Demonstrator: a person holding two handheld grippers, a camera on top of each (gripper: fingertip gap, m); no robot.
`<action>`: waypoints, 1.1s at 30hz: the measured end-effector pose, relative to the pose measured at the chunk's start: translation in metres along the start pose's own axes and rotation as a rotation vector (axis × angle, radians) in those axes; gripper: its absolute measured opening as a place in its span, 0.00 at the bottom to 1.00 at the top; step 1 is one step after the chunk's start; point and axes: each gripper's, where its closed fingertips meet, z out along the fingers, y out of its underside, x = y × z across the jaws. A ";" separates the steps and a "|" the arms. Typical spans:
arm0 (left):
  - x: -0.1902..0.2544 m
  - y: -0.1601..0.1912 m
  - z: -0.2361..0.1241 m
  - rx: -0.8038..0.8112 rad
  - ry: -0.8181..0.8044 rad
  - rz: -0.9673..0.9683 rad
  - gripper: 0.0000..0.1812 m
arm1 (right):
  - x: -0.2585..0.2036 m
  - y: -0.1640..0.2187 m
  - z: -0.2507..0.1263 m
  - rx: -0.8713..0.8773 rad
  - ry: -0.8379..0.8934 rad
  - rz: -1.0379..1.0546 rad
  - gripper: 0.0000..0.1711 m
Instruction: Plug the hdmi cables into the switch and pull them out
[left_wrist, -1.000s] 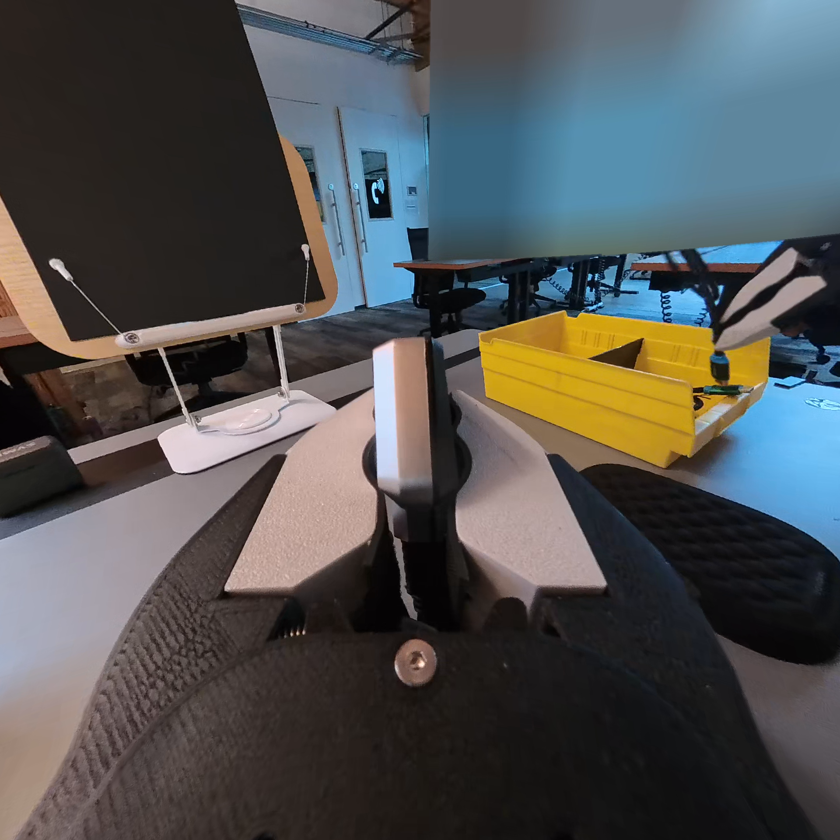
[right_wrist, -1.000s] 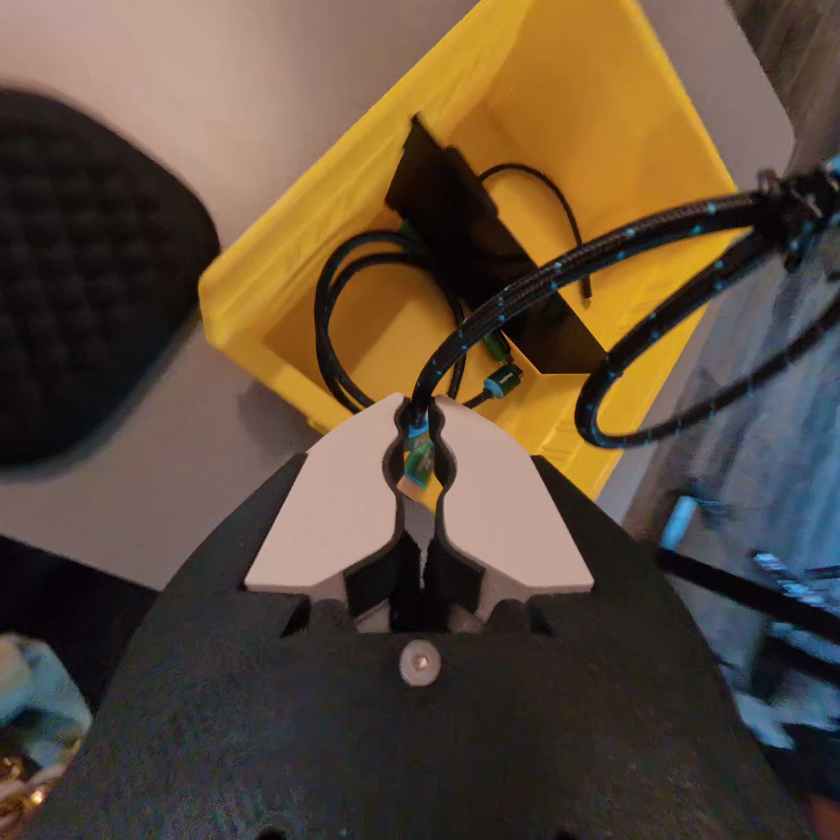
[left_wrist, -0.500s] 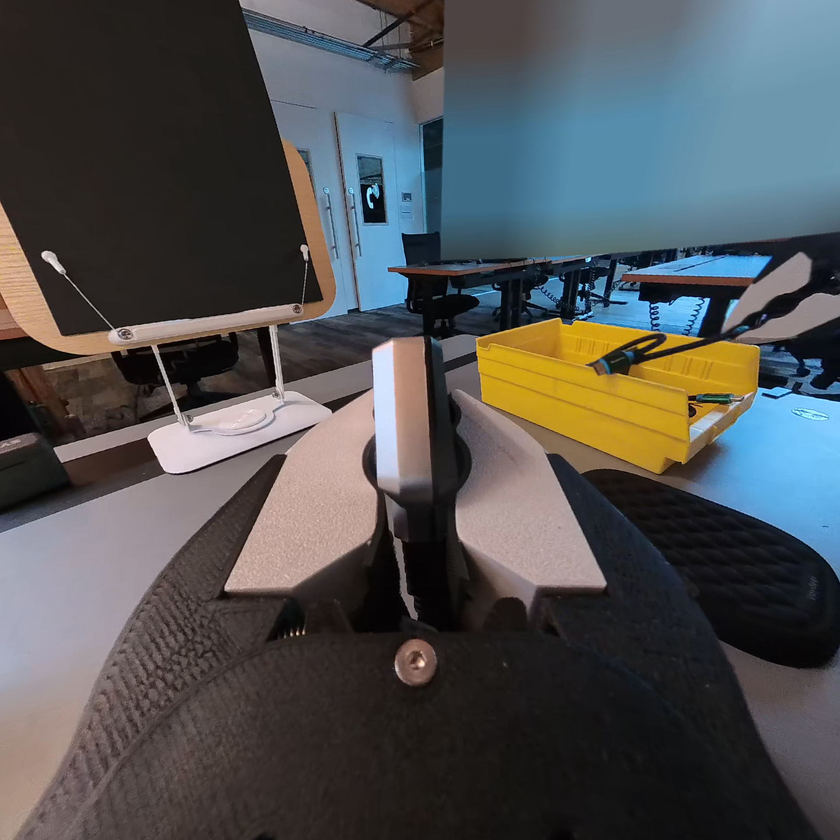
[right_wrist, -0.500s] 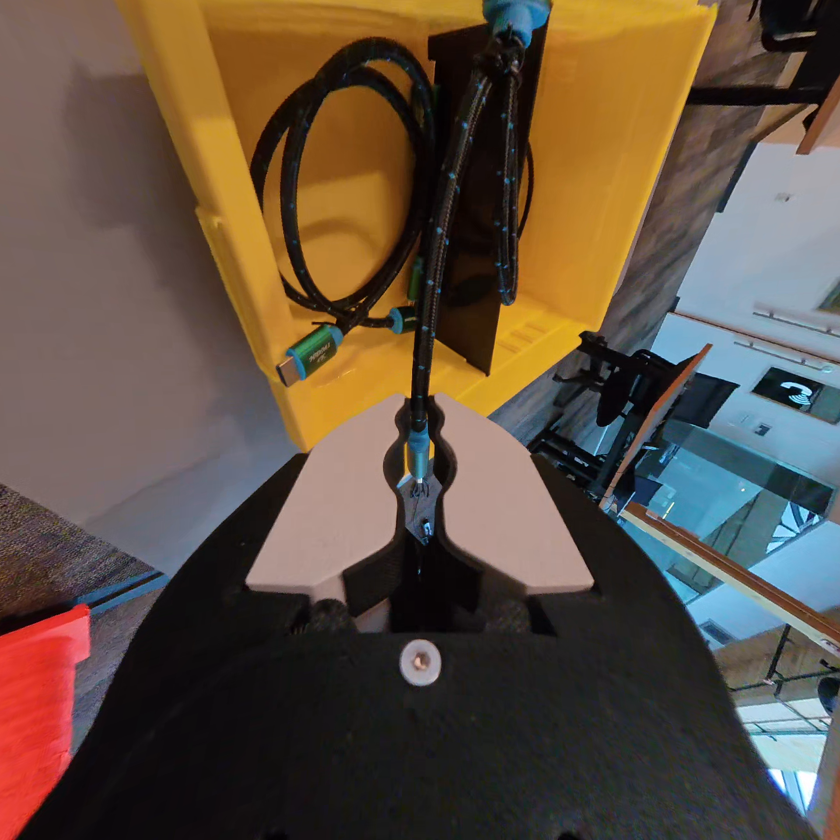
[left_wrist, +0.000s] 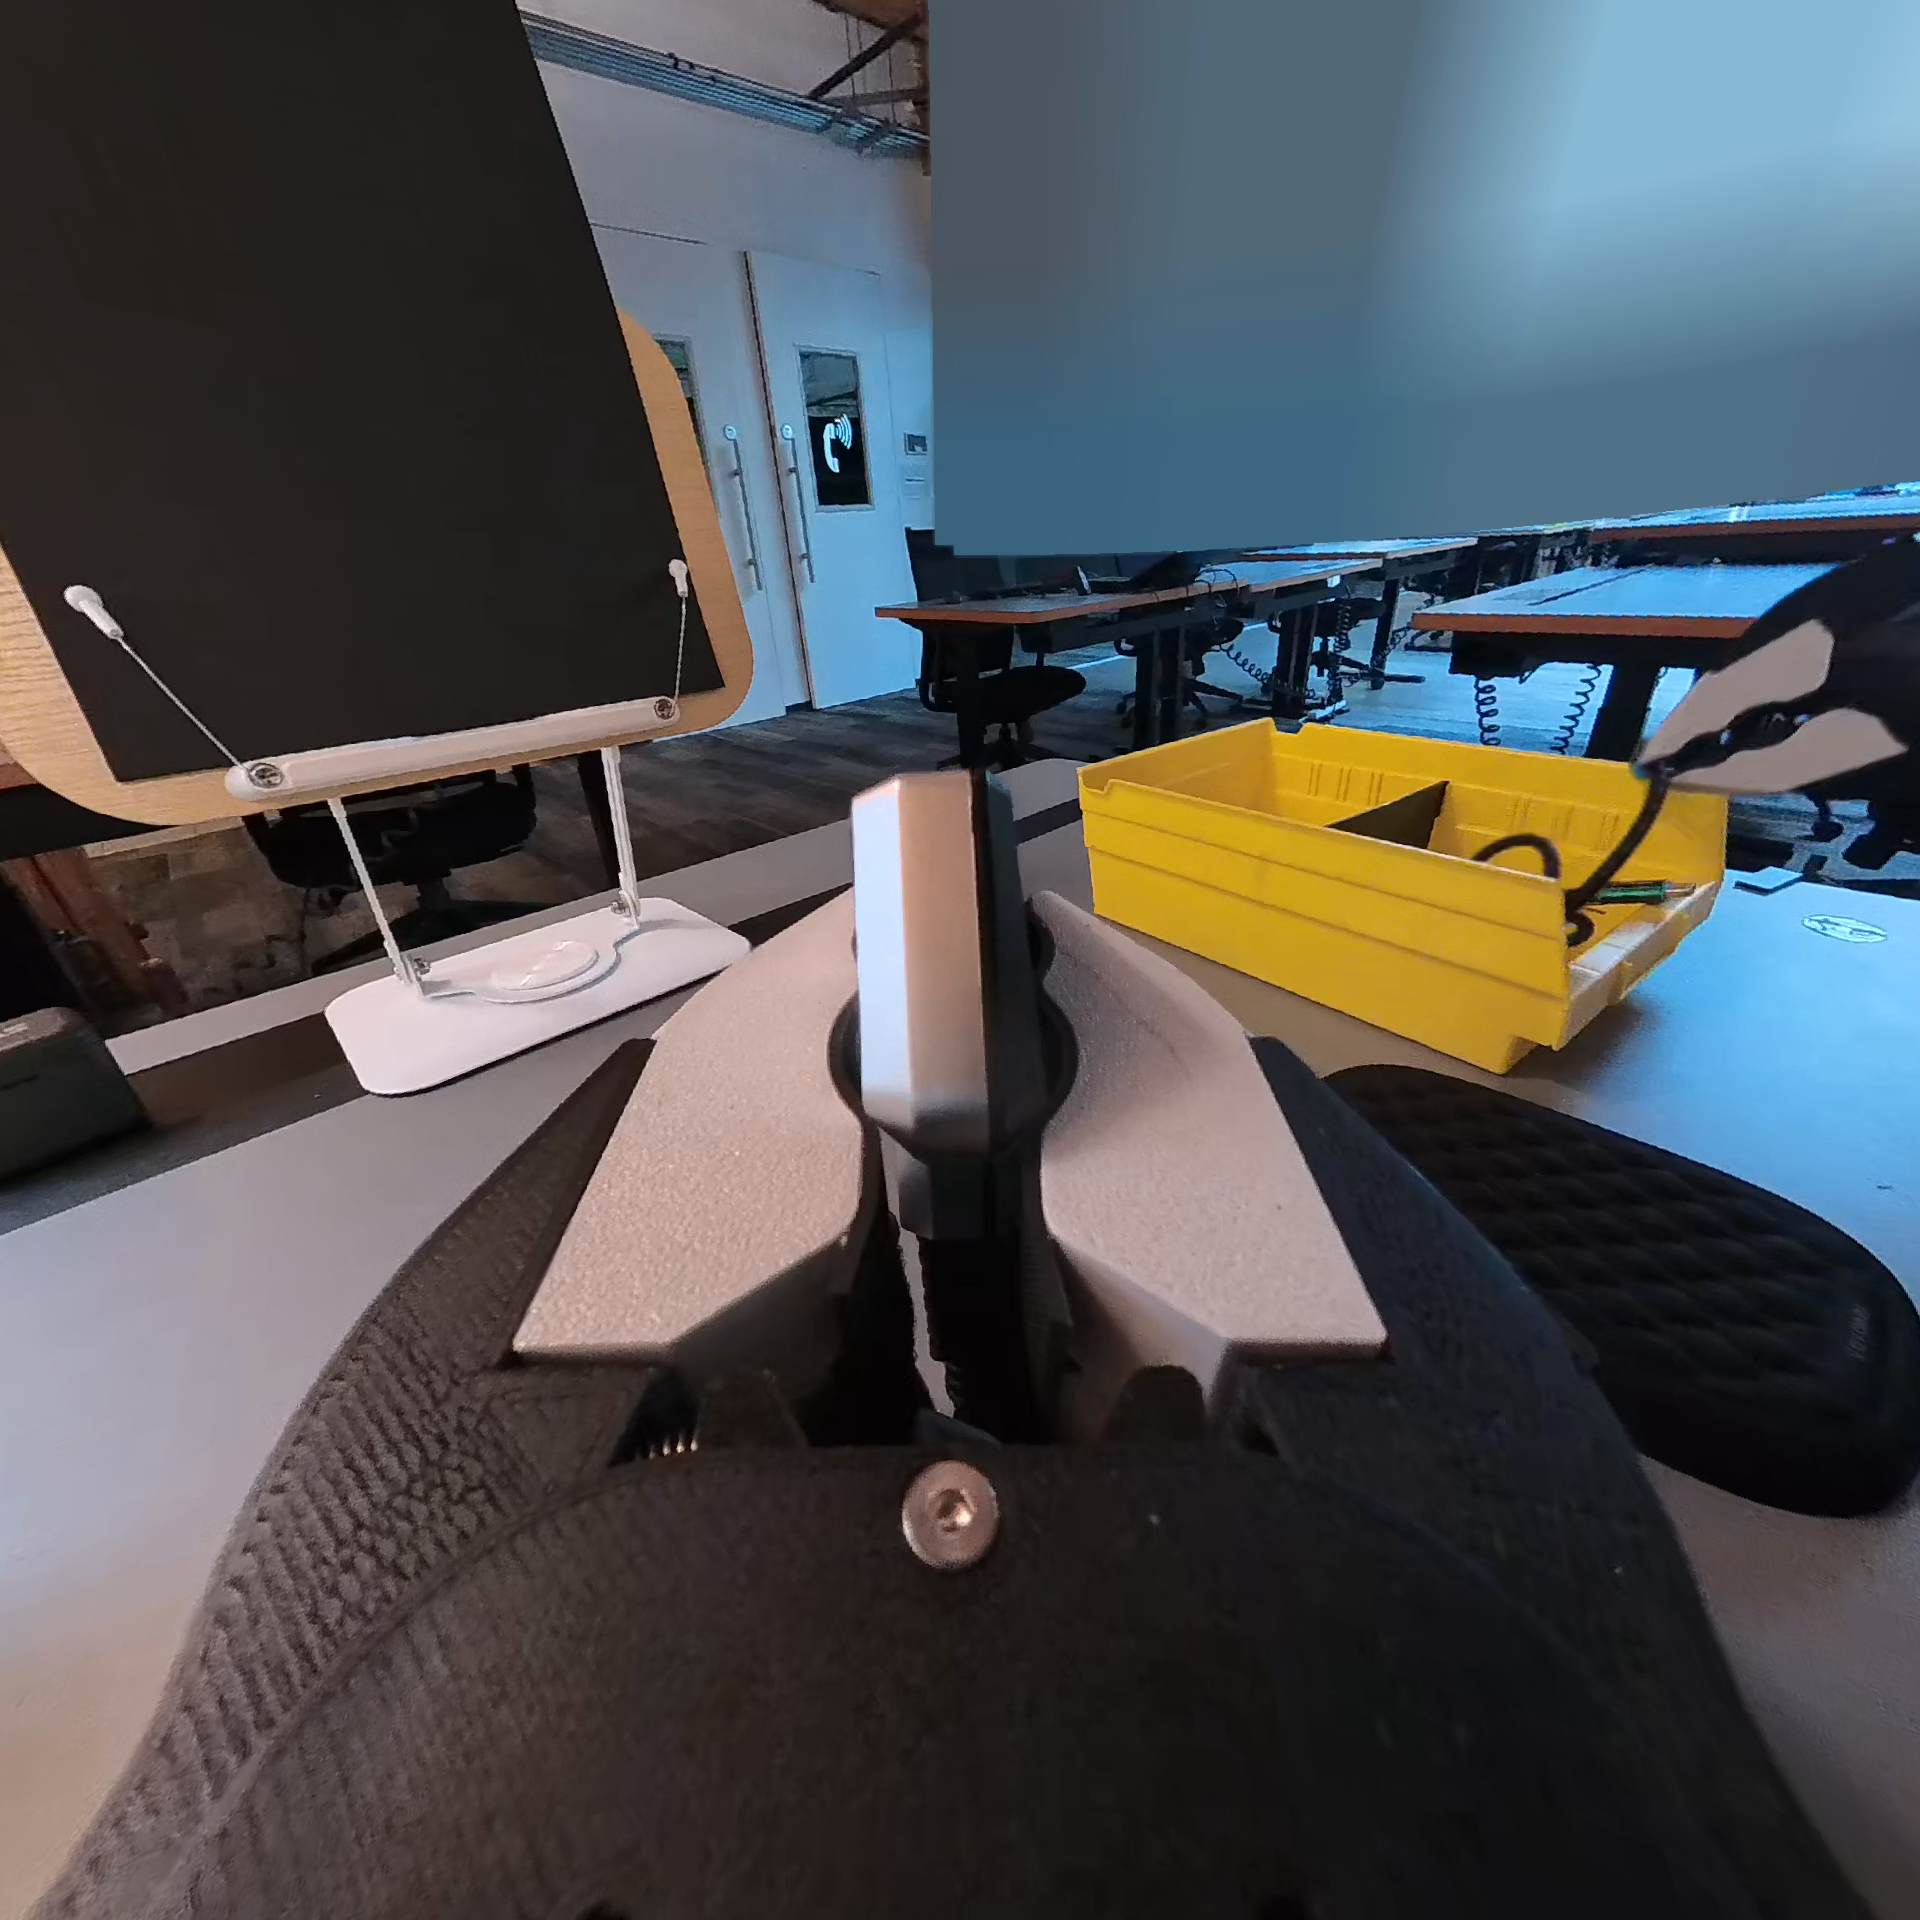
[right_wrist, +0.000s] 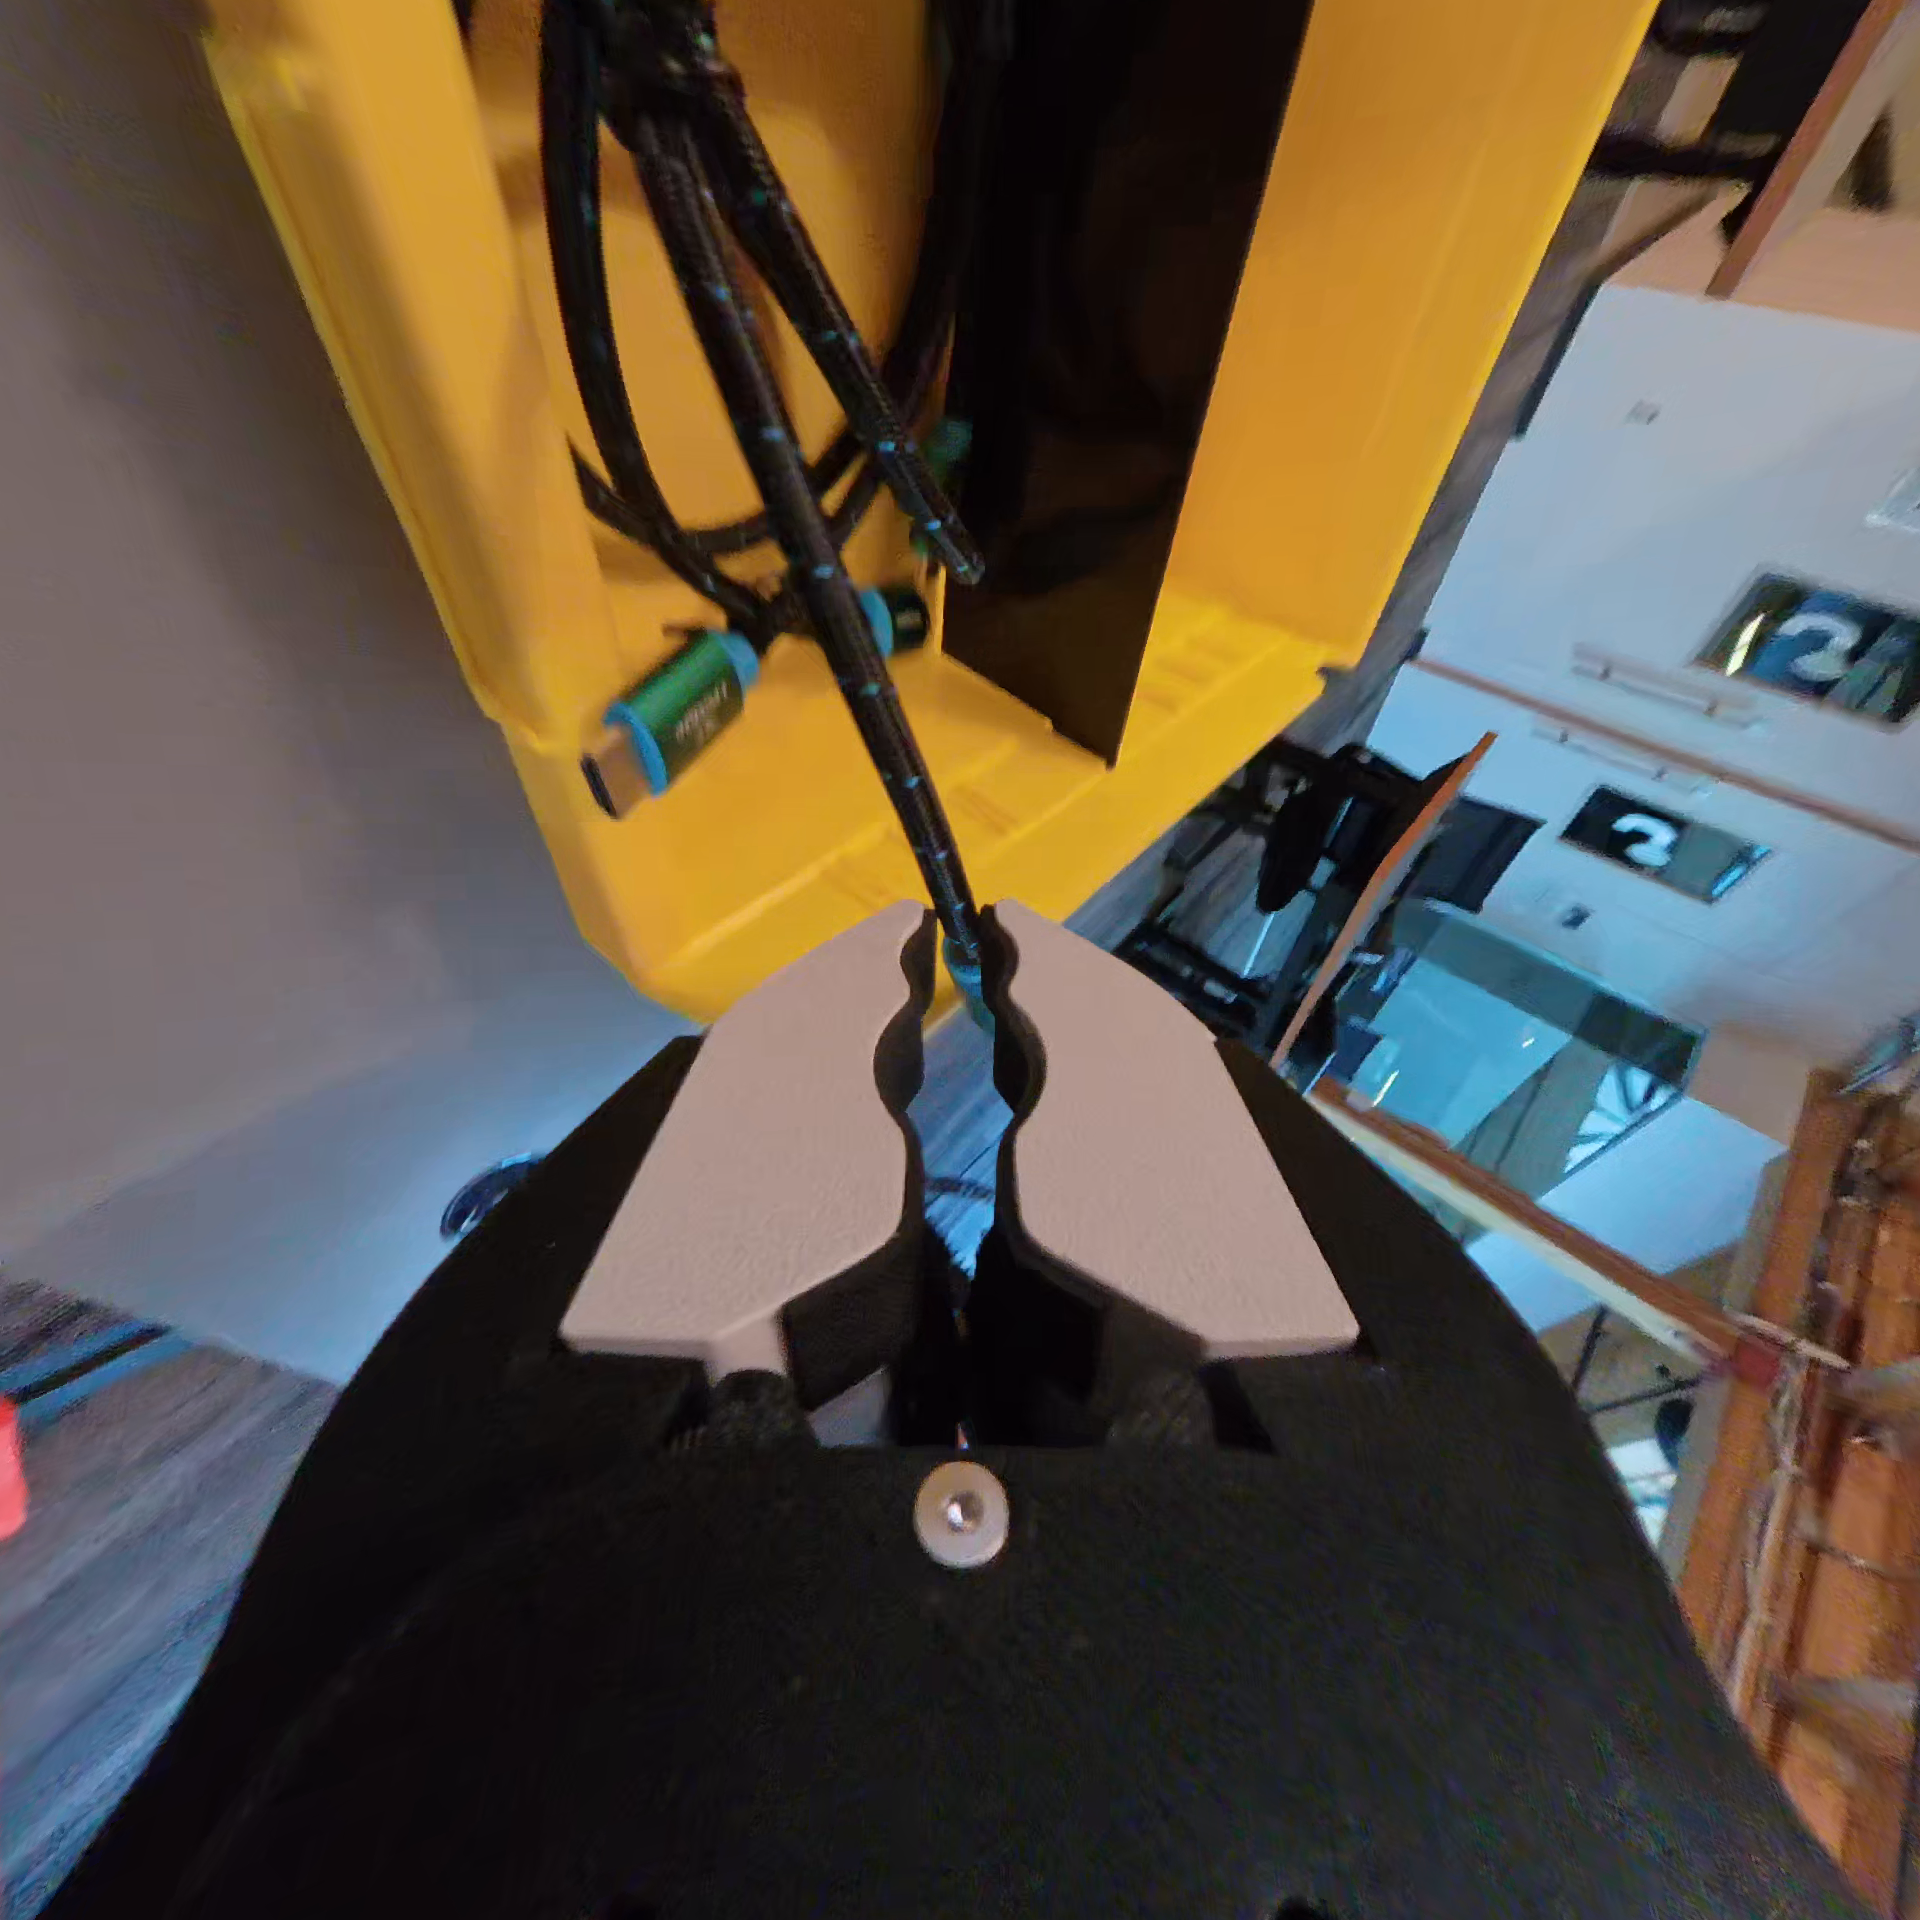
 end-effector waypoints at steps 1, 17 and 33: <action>0.000 0.000 0.001 0.001 0.005 -0.006 0.13 | 0.000 -0.007 0.000 0.017 0.026 -0.025 0.04; 0.007 0.002 0.004 -0.014 0.019 0.015 0.13 | -0.017 -0.002 0.043 -0.105 -0.075 0.152 0.19; 0.006 -0.032 -0.011 0.198 0.210 -0.324 0.14 | 0.063 -0.278 -0.167 1.669 -0.443 0.833 0.33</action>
